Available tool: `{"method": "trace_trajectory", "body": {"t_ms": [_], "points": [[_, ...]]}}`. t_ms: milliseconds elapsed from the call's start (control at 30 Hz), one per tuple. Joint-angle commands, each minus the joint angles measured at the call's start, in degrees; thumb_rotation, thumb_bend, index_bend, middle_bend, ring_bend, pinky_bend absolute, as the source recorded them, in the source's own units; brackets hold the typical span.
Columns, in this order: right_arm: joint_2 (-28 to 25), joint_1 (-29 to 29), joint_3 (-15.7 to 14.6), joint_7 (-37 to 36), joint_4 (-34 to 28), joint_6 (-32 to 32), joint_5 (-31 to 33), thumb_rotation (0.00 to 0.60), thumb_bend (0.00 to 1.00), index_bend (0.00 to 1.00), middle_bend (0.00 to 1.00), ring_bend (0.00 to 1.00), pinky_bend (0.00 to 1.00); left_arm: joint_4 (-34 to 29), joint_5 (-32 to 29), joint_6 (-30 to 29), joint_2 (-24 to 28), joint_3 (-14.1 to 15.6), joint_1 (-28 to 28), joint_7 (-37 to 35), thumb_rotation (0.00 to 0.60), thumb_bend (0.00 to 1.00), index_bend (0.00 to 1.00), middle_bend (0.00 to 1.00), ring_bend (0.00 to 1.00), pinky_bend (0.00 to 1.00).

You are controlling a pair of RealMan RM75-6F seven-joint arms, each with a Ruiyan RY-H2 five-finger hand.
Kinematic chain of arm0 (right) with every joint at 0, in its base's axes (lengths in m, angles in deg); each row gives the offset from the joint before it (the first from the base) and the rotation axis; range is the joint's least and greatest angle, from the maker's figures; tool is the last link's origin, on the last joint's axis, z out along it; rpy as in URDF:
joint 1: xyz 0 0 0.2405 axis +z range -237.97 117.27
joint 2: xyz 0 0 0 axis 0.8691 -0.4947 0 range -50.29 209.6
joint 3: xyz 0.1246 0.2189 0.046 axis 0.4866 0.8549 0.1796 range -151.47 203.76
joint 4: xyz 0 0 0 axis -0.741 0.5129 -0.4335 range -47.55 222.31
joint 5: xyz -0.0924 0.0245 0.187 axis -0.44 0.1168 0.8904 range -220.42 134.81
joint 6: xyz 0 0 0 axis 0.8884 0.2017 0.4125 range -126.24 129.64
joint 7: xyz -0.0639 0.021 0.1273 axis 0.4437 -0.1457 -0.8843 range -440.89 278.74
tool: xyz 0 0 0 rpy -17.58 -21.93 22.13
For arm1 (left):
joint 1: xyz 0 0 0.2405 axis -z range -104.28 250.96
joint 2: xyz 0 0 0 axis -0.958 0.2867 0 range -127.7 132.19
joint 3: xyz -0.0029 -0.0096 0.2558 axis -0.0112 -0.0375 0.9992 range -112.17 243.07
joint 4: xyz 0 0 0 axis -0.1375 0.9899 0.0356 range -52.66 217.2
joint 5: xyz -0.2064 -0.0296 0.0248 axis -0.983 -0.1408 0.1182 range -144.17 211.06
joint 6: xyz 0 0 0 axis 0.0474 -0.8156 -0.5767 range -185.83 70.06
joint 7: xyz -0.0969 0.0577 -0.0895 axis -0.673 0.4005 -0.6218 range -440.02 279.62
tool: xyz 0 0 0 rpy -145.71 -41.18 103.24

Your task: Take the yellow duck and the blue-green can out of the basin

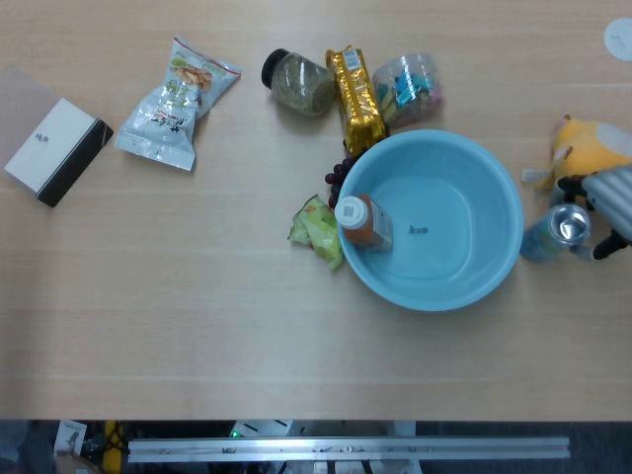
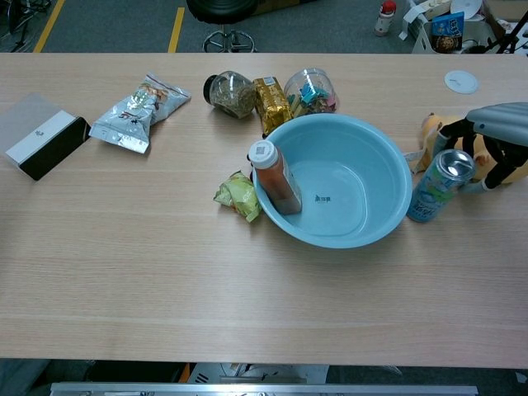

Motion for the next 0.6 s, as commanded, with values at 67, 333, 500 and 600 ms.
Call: {"method": "trace_trajectory", "body": {"t_ms": [67,333,500,600], "points": [[0.13,-0.11,-0.17,0.15,0.25,0.31,0.37,0.600,0.22,0.47,0.44,0.43,0.60,-0.10,-0.01,0.05,-0.10,0.00,0.07,0.15,0.600,0.42,0.33,0.34,0.29,0.26],[-1.01,-0.11,-0.34,0.74,-0.35,0.61,0.39,0.600,0.14,0.32,0.36,0.35,0.54,-0.20,-0.04,0.24,-0.33,-0.11,0.36,0.39,0.600,0.42,0.33,0.34,0.29,0.26],[-1.44,-0.28,-0.37,0.80,-0.67,0.47,0.34,0.600,0.14,0.31,0.35,0.34,0.54,-0.13,0.05,0.65,-0.60,0.00,0.61,0.64,0.600,0.42,0.33,0.34,0.29,0.26],[-2.55,-0.38,-0.35,0.37,-1.68,0.17,-0.46,0.600,0.14,0.30,0.35,0.34,0.54,-0.27,-0.01,0.57,-0.55,-0.09,0.68,0.87,0.600,0.42,0.33,0.34,0.29,0.26]]}}
